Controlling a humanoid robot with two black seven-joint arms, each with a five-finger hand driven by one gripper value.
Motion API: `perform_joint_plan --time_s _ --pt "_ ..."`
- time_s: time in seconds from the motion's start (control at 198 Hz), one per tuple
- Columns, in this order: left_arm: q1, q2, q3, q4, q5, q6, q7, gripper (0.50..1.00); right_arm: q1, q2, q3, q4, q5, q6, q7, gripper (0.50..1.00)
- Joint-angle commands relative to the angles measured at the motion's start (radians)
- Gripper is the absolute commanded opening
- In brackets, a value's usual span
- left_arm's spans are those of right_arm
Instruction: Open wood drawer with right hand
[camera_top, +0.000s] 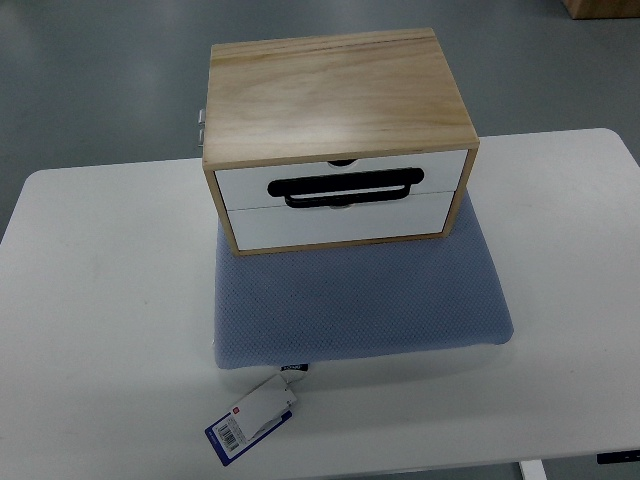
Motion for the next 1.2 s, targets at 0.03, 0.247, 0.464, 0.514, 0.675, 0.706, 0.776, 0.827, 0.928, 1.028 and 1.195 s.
perform_joint_plan --time_s 0.03,0.247,0.464,0.514,0.675,0.706,0.776,0.827,0.928,1.028,1.195 --pt "0.0 0.0 0.0 0.002 0.0 0.0 0.0 1.0 0.123 -0.003 -0.106 0.144 -0.006 0.081 -0.054 0.946" --pt "0.0 0.0 0.001 0.0 0.0 0.0 0.0 1.0 0.292 0.013 -0.247 0.491 0.016 0.081 -0.249 0.944" --pt "0.0 0.0 0.0 0.003 0.0 0.0 0.0 1.0 0.289 0.019 -0.31 0.551 0.206 0.017 -0.404 0.944" --pt "0.0 0.0 0.001 0.003 0.0 0.0 0.0 1.0 0.286 0.017 -0.312 0.558 0.23 0.003 -0.404 0.944" --pt "0.0 0.0 0.001 0.003 0.0 0.0 0.0 1.0 0.249 0.01 -0.313 0.591 0.315 -0.105 -0.404 0.944" --pt "0.0 0.0 0.001 0.003 0.0 0.0 0.0 1.0 0.241 0.011 -0.313 0.594 0.315 -0.12 -0.404 0.944" --pt "0.0 0.0 0.001 0.003 0.0 0.0 0.0 1.0 0.224 0.016 -0.312 0.604 0.315 -0.146 -0.404 0.944" --pt "0.0 0.0 0.001 0.005 0.0 0.0 0.0 1.0 0.212 0.019 -0.313 0.607 0.315 -0.16 -0.404 0.944" --pt "0.0 0.0 0.001 0.006 0.0 0.002 0.0 1.0 0.195 0.036 -0.313 0.61 0.304 -0.189 -0.404 0.944" --pt "0.0 0.0 0.001 0.008 0.0 0.002 0.0 1.0 0.183 0.051 -0.313 0.609 0.246 -0.214 -0.404 0.944" --pt "0.0 0.0 0.001 0.008 0.0 0.002 0.0 1.0 0.161 0.066 -0.327 0.609 0.169 -0.229 -0.404 0.944"
